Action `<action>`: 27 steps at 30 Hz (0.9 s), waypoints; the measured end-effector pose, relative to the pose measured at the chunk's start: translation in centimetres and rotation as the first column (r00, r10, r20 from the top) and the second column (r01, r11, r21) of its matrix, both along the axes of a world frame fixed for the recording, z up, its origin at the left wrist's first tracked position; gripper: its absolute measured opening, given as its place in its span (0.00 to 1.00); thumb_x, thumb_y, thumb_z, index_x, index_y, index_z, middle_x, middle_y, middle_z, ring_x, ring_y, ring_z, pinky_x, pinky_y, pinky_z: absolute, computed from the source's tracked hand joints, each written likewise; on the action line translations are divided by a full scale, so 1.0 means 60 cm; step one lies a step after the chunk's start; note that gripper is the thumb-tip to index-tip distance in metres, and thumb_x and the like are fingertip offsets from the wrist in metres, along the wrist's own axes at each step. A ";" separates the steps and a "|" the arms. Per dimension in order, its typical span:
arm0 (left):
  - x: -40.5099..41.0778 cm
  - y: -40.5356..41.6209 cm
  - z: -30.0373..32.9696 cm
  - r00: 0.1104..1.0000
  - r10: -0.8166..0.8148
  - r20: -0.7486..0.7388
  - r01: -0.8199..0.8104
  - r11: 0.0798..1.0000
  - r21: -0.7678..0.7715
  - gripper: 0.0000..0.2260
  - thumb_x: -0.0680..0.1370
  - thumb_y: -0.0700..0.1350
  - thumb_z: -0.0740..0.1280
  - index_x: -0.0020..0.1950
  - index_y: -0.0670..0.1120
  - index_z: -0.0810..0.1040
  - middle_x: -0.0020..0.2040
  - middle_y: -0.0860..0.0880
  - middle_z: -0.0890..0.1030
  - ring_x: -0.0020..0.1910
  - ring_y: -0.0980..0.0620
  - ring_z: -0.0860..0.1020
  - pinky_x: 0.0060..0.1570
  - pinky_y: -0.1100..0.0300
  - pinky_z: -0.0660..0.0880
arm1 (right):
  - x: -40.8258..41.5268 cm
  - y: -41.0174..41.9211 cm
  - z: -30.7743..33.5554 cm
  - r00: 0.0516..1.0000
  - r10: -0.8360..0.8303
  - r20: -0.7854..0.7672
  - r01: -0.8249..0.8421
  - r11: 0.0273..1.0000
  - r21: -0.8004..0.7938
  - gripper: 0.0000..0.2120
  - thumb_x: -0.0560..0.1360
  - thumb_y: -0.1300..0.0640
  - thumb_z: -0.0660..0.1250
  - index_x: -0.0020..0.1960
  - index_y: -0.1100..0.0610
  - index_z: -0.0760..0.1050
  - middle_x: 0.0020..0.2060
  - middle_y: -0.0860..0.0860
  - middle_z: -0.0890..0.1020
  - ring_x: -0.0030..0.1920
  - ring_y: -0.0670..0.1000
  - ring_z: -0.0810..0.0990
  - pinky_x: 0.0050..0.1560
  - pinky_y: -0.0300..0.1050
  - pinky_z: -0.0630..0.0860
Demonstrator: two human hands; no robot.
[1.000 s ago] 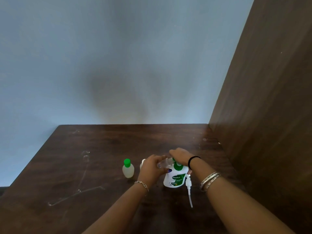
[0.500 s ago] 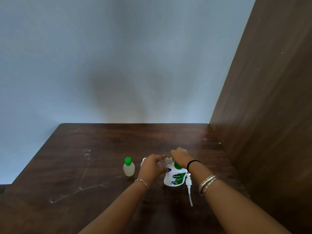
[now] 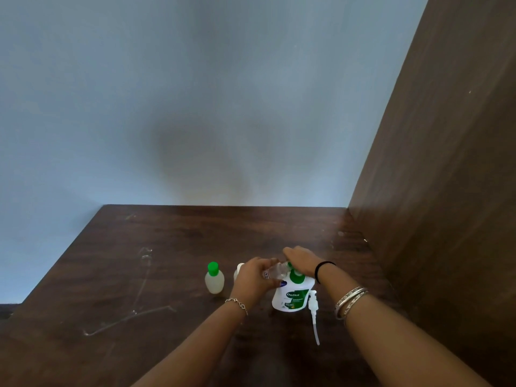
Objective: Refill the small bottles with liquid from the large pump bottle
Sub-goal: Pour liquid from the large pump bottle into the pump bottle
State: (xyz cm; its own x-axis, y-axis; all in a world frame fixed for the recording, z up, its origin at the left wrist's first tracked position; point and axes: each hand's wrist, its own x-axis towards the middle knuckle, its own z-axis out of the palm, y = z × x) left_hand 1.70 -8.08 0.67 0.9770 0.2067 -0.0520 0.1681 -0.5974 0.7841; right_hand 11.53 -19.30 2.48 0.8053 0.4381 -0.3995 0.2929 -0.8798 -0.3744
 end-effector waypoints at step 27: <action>0.002 -0.002 -0.003 1.000 0.004 -0.015 -0.004 1.000 -0.009 0.25 0.68 0.43 0.74 0.64 0.46 0.74 0.58 0.46 0.77 0.57 0.51 0.75 0.51 0.71 0.64 | -0.018 0.006 0.008 0.993 -0.114 -0.026 0.113 0.993 -0.022 0.19 0.81 0.62 0.49 0.32 0.53 0.56 0.32 0.49 0.62 0.48 0.53 0.64 0.49 0.43 0.61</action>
